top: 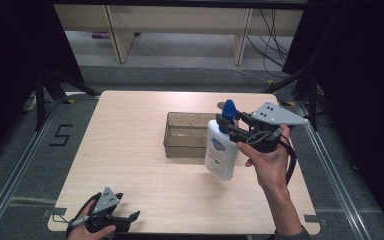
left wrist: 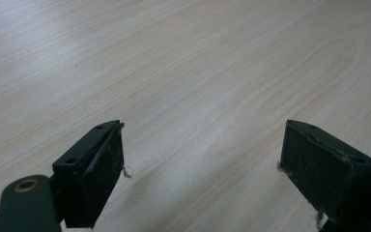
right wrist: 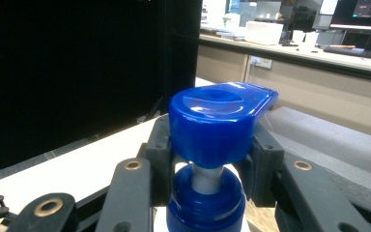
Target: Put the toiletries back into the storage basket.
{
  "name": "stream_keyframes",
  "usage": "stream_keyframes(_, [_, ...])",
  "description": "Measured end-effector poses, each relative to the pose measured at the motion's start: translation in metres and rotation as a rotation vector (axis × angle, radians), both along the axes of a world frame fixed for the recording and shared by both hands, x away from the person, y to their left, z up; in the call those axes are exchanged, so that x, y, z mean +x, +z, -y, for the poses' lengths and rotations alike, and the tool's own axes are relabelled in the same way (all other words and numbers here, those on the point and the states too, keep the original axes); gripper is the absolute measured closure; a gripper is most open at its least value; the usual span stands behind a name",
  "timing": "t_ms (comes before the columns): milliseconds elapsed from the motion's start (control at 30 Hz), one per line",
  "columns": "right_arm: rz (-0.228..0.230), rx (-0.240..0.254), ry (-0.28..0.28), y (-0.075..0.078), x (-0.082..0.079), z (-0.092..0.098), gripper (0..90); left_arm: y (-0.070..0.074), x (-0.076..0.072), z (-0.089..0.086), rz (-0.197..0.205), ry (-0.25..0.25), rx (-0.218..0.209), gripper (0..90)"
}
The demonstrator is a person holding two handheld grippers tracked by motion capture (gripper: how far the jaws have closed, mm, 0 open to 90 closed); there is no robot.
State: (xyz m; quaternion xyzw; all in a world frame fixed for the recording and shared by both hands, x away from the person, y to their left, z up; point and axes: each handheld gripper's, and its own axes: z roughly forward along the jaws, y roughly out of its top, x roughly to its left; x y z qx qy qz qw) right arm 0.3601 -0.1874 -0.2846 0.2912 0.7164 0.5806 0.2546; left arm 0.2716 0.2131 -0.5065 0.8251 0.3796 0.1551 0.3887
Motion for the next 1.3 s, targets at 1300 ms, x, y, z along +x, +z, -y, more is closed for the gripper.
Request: stream_keyframes(1300, [0.004, 0.018, -0.122, 0.031, 0.064, 0.012, 61.8, -0.001, 0.000, 0.001, -0.001, 0.015, -0.006, 15.0])
